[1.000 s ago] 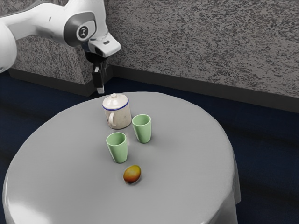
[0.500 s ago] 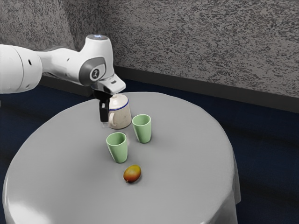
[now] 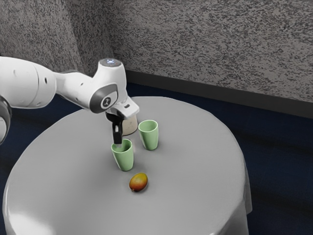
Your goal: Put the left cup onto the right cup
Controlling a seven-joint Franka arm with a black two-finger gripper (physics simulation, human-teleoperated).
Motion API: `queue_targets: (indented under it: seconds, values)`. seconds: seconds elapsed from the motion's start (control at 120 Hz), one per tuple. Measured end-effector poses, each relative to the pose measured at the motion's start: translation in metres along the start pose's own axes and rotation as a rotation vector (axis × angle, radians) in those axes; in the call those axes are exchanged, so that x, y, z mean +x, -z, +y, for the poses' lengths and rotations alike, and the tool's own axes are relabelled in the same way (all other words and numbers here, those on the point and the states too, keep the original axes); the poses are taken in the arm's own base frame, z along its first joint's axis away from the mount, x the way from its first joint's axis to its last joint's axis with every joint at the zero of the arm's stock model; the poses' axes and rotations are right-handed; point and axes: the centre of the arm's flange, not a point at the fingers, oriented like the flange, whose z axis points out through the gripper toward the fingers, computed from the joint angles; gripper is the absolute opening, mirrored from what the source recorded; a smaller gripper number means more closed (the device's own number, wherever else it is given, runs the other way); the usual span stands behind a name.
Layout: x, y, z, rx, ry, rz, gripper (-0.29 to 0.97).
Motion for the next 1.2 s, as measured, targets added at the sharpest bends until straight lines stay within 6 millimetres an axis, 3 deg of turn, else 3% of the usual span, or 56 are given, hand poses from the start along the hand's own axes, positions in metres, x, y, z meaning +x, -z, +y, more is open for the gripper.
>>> queue_targets:
  seconds: [0.142, 0.258, 0.4, 0.658, 0.85, 0.975, 1.2]
  values:
    - [0.003, -0.004, -0.001, 0.021, 0.013, 0.012, 0.21]
    - [0.009, -0.005, 0.001, 0.025, 0.031, 0.025, 0.05]
    - [0.023, -0.005, 0.014, -0.019, 0.097, 0.072, -0.03]
    - [0.016, -0.01, 0.022, -0.07, 0.204, 0.067, -0.09]
    - [0.016, 0.023, 0.023, -0.042, 0.225, 0.07, -0.1]
    - [0.015, 0.063, 0.013, 0.023, 0.224, 0.082, -0.1]
    - [0.018, 0.106, -0.007, 0.127, 0.216, 0.092, -0.11]
